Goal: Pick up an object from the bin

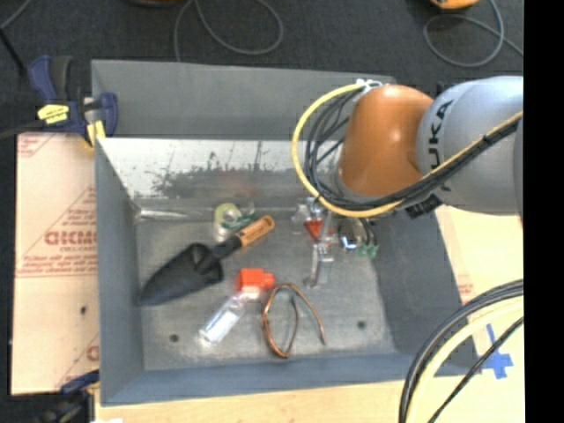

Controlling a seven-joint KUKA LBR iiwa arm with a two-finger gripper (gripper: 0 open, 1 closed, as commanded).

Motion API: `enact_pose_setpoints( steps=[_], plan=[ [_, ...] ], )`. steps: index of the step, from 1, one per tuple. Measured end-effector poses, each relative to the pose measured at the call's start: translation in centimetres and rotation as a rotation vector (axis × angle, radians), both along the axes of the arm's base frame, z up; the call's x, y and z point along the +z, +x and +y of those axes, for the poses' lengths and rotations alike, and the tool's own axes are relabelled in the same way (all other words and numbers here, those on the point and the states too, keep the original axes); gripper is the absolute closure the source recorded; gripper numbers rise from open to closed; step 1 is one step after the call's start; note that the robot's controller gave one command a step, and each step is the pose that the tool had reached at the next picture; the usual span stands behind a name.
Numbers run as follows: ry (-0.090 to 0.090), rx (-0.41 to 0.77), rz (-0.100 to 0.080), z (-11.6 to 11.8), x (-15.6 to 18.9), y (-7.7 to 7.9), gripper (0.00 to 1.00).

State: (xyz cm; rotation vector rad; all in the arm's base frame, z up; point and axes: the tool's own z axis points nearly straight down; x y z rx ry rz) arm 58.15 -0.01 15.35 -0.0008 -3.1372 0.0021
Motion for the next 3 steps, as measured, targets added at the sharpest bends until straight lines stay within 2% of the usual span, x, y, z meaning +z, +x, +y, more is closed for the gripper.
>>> enact_pose_setpoints(
  steps=[1,2,3],
  plan=[
    [0.0,0.0,-0.006,0.0,0.4,0.1,0.0],
    [0.001,-0.052,-0.013,1.5,-3.6,-0.8,0.0],
    [-0.001,-0.025,0.0,4.7,-6.8,-1.7,0.0]
  ],
)
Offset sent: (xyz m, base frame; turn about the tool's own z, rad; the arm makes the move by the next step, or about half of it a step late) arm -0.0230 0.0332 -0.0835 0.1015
